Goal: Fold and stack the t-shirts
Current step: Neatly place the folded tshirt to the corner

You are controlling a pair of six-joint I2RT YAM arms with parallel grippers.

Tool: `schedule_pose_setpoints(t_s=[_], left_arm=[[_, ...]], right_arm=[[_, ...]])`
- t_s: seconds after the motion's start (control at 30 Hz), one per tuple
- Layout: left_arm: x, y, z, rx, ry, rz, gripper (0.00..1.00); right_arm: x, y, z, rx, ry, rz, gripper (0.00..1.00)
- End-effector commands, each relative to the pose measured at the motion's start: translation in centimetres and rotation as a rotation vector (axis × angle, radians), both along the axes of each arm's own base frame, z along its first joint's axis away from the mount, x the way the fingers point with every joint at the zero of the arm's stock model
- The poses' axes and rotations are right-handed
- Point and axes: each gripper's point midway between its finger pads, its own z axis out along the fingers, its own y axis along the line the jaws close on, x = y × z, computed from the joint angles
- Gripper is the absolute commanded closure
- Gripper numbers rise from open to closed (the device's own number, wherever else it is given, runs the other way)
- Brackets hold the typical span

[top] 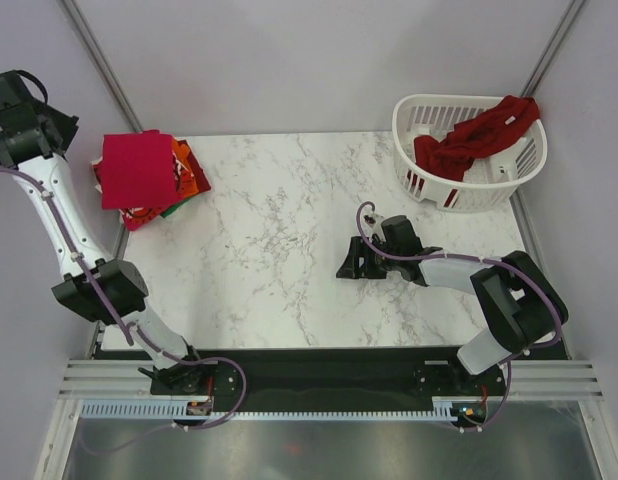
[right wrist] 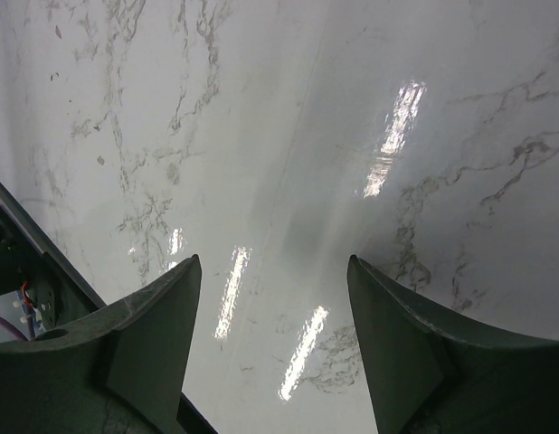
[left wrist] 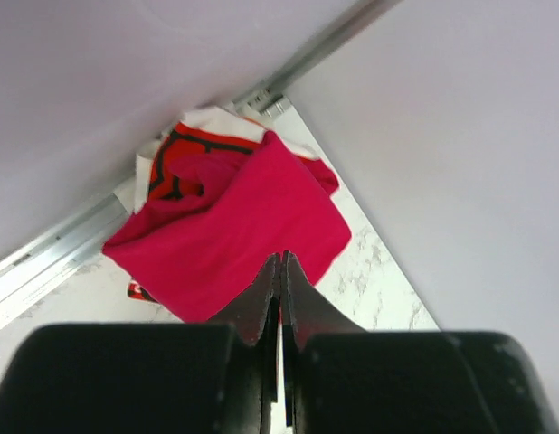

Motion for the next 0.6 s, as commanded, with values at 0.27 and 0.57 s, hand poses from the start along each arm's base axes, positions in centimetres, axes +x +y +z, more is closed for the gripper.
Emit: schedule_pose_setpoints(t_s=[0.27, 0.57], left_arm=[[6.1, -2.9, -10.0, -0.038, 0.124, -0.157, 0.98], [9.7, -2.3, -15.7, -0.078, 0.196, -0.234, 0.98]], right_arm=[[0.6, 0.4, 0.6, 0.025, -0.042, 0.016, 0.26], [0.6, 0.5, 0.5, 0.027, -0.034, 0.017, 0.25]])
